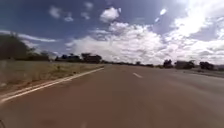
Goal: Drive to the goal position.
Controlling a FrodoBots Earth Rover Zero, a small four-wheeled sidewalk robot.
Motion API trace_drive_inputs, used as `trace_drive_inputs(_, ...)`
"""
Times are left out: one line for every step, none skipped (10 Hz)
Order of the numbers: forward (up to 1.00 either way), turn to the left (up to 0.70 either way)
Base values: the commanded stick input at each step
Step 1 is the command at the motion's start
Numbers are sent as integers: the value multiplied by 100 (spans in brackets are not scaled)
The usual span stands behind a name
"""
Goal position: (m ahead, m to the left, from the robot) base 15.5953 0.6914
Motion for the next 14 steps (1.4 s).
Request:
trace_drive_inputs(100, 0)
trace_drive_inputs(100, 0)
trace_drive_inputs(100, 0)
trace_drive_inputs(100, 0)
trace_drive_inputs(100, 0)
trace_drive_inputs(100, 0)
trace_drive_inputs(100, 0)
trace_drive_inputs(100, 0)
trace_drive_inputs(100, 0)
trace_drive_inputs(100, 0)
trace_drive_inputs(100, 0)
trace_drive_inputs(100, 0)
trace_drive_inputs(100, 0)
trace_drive_inputs(100, 0)
